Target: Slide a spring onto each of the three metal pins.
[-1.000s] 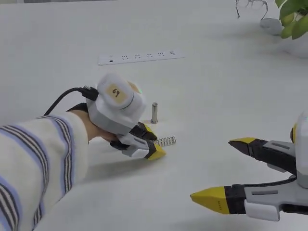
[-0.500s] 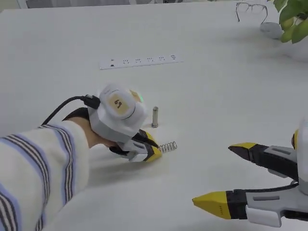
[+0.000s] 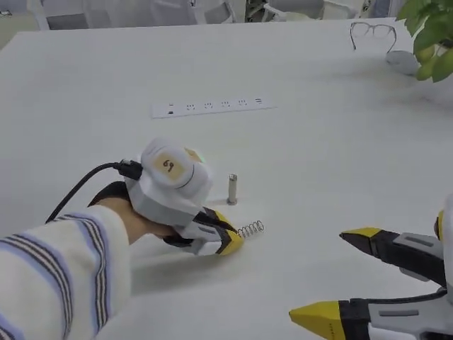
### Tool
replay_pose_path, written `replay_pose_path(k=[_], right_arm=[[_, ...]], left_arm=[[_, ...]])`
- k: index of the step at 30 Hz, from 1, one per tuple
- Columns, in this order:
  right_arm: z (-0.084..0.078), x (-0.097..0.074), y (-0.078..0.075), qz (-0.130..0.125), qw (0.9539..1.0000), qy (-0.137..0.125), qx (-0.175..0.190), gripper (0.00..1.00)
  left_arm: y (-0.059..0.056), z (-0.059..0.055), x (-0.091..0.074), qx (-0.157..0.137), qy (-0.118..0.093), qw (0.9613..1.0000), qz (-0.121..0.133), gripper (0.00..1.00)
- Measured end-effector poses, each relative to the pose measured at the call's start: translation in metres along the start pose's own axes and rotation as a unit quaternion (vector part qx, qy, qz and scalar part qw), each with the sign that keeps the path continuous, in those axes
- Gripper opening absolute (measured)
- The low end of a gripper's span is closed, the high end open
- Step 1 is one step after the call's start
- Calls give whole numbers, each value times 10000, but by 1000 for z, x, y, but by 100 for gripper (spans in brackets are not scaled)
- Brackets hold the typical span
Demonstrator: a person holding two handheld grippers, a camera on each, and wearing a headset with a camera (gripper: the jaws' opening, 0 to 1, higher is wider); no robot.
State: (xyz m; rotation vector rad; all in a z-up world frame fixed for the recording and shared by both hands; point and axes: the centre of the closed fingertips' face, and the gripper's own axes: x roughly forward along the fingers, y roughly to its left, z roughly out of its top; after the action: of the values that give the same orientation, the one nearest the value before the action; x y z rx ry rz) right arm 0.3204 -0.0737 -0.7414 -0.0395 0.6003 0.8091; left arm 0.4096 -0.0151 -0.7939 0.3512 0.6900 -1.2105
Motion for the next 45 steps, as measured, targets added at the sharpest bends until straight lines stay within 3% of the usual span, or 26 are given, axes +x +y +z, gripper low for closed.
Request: replay_pose_path(k=[4,6,12,16,19,22,28,36,45], right_arm=[[4,0,0,38,10000,-10,-38,84],[7,1,1,91,9999,-35,-67,84],[15,5,2,147,9998,-123,-113,82],[20,9,9,319,9991,-118,-248,82],[24,12,15,435,9983,-88,-386,83],[26,14,19,539,9975,-81,-455,83],[29,19,26,695,9959,-29,-587,83],[33,28,34,902,9929,77,-776,83],[36,35,44,1114,9887,218,-982,79]], left_arm=[[6,0,-14,-74,-85,9999,124,2],[1,1,-22,-123,-164,9998,-34,2],[-2,5,-47,-39,-251,9996,-95,2],[-10,5,-63,-14,-260,9994,-226,2],[-12,5,-74,121,-228,9995,-189,2],[-16,4,-83,62,-279,9994,-199,2],[-24,-3,-98,-56,-337,9992,-219,2],[-27,-21,-116,-14,-108,9999,-119,2],[-32,-37,-135,-45,-72,10000,4,2]])
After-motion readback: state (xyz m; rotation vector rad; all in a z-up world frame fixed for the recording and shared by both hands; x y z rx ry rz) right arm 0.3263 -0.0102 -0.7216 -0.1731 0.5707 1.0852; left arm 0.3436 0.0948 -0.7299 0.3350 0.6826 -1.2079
